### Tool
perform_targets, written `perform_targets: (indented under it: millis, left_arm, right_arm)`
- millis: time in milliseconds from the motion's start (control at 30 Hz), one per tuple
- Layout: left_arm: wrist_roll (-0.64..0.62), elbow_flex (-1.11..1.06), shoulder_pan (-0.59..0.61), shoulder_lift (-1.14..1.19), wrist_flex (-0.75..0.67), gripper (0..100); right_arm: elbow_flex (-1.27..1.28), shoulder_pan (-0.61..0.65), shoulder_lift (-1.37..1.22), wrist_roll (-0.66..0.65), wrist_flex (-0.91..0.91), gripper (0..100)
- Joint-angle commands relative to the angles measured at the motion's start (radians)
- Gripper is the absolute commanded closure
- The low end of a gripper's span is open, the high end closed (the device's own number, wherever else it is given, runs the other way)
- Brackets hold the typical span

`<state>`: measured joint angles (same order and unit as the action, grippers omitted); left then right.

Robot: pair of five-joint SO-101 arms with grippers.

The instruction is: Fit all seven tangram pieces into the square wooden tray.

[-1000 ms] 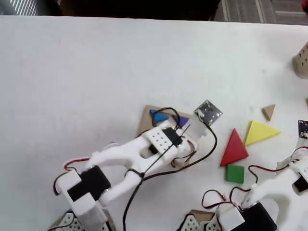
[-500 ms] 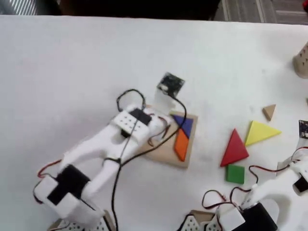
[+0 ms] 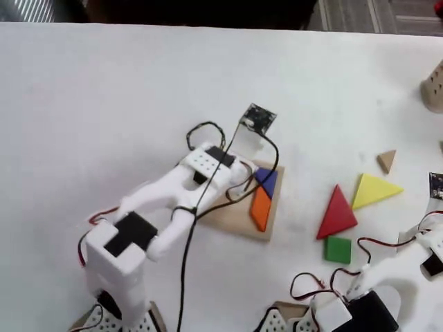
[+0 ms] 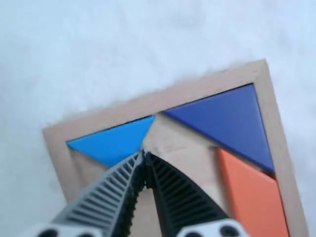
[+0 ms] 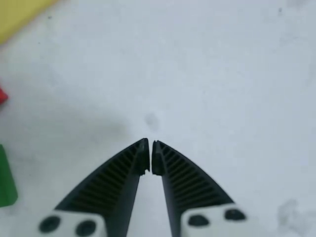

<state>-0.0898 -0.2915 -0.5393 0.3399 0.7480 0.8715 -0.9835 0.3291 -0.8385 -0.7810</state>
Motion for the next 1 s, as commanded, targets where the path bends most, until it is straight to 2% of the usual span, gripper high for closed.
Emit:
perform_targets:
  millis: [0,267,500,867,967]
  left_arm:
    - [-0.008,0.094,-0.016,0.016,0.006,98]
    - [-0.002,0.098,-0.031,0.010,0.002,98]
    - [0.000,0.091,-0.088,-0.142,0.149,98]
    - [0.002,-0.101,0.012,-0.420,0.121,98]
    - [0.002,-0.189,0.077,-0.506,0.055,98]
  right_arm:
    - [-0.003,-0.002,0.004,-0.008,0.015,98.1]
    - [-0.003,0.001,0.004,-0.003,0.013,98.1]
    - [-0.005,0.001,0.013,-0.003,0.010,98.1]
    - [-0.017,0.005,0.013,-0.002,0.015,98.1]
    - [-0.066,0.041,0.002,0.049,0.007,98.1]
